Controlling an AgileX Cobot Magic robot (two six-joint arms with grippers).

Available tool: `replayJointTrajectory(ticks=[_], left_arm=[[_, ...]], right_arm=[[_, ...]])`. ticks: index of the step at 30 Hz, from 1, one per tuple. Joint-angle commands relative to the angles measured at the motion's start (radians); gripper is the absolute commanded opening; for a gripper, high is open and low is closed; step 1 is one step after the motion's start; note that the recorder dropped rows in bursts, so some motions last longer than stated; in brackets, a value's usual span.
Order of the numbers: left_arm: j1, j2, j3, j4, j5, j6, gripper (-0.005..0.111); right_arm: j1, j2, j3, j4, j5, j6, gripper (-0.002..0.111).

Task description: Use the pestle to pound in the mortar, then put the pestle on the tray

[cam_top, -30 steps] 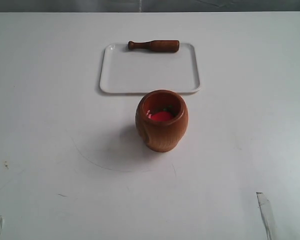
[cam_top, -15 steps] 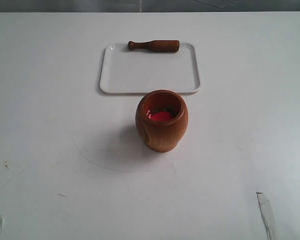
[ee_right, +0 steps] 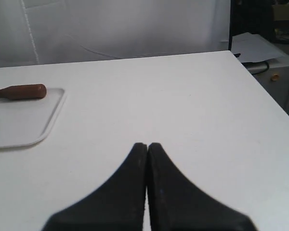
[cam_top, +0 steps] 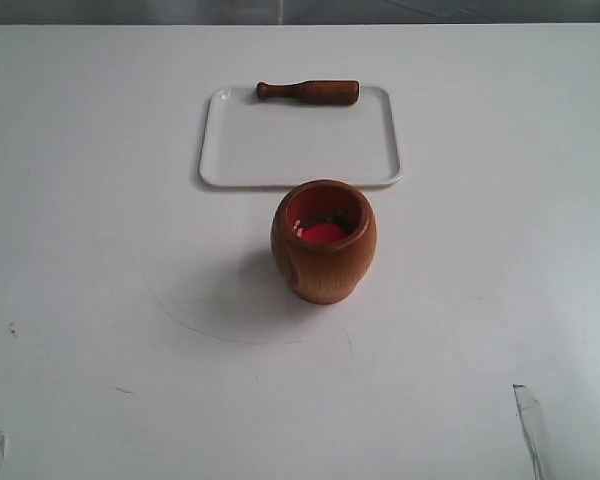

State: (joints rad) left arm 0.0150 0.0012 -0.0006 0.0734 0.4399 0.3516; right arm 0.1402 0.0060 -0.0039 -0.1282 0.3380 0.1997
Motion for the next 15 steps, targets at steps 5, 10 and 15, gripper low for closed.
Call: replayJointTrajectory(ticks=[5, 10, 15], left_arm=[[-0.008, -0.001, 0.001, -0.007, -0.003, -0.008, 0.000], [-0.008, -0.001, 0.001, -0.007, -0.003, -0.008, 0.000], [-0.008, -0.001, 0.001, -0.007, -0.003, -0.008, 0.000]], right_arm=[[0.040, -0.006, 0.004, -0.005, 0.018, -0.016, 0.000], [0.040, -0.006, 0.004, -0.019, 0.016, -0.017, 0.000], [0.040, -0.006, 0.004, -0.017, 0.016, -0.014, 0.000]])
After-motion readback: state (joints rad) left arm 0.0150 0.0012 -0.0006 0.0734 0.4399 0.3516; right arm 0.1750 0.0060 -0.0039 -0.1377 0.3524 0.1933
